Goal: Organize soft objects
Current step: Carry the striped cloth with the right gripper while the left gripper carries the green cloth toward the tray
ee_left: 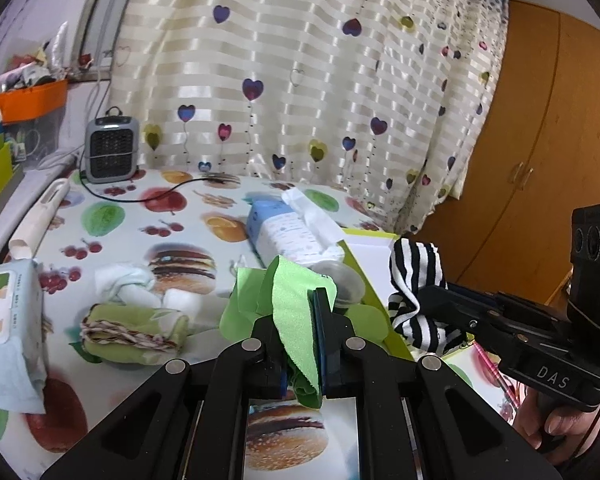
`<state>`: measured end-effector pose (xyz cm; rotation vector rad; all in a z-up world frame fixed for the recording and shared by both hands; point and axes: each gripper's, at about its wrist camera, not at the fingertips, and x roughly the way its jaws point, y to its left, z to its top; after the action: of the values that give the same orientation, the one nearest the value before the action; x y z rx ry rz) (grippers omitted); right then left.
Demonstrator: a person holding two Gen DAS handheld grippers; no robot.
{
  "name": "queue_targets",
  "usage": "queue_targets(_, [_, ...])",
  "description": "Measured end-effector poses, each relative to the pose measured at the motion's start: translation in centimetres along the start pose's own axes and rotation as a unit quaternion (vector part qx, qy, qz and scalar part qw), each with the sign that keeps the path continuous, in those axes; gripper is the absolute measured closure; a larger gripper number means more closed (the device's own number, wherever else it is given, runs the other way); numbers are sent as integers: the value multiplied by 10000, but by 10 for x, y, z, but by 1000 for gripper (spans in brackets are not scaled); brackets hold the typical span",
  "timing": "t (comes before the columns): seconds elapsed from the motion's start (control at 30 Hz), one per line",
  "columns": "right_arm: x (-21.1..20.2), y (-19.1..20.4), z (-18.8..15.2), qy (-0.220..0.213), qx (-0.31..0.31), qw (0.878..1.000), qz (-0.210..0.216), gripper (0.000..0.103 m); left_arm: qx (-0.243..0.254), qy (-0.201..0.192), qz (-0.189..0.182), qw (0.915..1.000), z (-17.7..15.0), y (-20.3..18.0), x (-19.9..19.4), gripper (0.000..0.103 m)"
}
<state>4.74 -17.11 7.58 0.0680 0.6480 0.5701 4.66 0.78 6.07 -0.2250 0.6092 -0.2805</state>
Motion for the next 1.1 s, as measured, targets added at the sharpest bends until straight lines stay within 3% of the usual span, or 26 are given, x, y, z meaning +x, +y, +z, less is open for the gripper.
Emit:
queue_targets(0.47, [-21,-57,0,-199,466,9981,-346,86,305,132,-192,9993,10,-41,26,93])
queue_targets(1.1, [-41,-156,-11,-360,1329,9851,-1035,86,736,424,-463,9953,23,-95,84,93])
